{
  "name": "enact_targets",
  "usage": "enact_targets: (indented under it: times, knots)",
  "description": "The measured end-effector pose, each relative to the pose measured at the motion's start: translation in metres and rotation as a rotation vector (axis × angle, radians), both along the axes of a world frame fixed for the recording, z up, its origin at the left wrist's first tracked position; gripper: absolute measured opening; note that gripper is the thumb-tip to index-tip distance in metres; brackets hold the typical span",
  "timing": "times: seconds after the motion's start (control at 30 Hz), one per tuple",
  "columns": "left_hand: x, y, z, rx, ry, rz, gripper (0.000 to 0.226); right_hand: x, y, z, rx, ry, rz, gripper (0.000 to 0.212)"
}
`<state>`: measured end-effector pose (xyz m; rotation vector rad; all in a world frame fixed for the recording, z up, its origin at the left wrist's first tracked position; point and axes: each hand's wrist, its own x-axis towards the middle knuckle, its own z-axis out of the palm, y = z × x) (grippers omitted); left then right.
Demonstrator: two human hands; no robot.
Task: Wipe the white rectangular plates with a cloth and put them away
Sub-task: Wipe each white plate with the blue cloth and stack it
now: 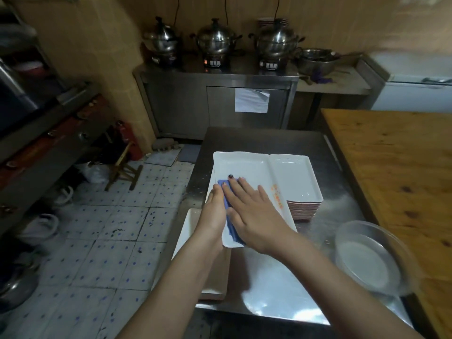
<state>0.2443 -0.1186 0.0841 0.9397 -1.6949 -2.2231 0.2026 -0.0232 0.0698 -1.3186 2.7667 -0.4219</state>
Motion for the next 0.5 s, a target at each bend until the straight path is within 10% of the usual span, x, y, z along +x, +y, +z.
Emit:
enact_targets:
  times: [0.5]
  knots:
    - [0.022,-0.058,0.033,-0.024,-0.091,-0.047,0.045,0.024,-0.036,0.022,0.098,0.117,-0.120,0.060]
